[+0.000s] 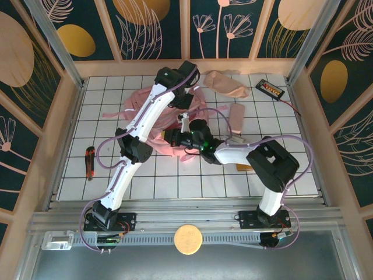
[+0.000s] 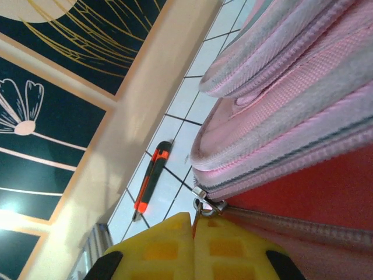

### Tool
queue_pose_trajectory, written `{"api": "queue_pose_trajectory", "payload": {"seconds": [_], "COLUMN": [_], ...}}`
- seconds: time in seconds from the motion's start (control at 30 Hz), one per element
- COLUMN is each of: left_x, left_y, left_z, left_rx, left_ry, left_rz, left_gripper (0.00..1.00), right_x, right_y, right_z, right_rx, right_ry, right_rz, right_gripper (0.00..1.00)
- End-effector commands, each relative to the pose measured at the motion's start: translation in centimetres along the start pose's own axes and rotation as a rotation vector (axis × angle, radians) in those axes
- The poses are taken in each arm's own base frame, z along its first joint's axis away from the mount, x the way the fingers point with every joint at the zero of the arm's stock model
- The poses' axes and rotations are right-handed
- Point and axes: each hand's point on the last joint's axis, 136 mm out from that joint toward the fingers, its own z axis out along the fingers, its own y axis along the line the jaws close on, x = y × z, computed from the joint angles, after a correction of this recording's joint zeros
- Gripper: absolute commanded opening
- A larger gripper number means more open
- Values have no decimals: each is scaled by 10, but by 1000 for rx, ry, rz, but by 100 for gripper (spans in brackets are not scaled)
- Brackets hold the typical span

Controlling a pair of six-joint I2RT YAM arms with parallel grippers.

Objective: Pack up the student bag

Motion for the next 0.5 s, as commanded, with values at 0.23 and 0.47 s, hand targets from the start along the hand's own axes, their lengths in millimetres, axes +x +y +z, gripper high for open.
{"api": "queue_pose_trajectory", "payload": {"seconds": [0.23, 0.47], "left_x": [-108, -112], "left_y": [-15, -16], "left_z": [-46, -46], "left_rx": [154, 158], "left_ry": [-457, -474], "left_rz": [-296, -297], "left_gripper": [0, 0], "right_x": [67, 72], "right_y": [75, 91], "right_z": [54, 80], "right_rx": [-208, -279], "right_ry": [118, 88], "right_rz": [-209, -277], "right_gripper": [0, 0]}}
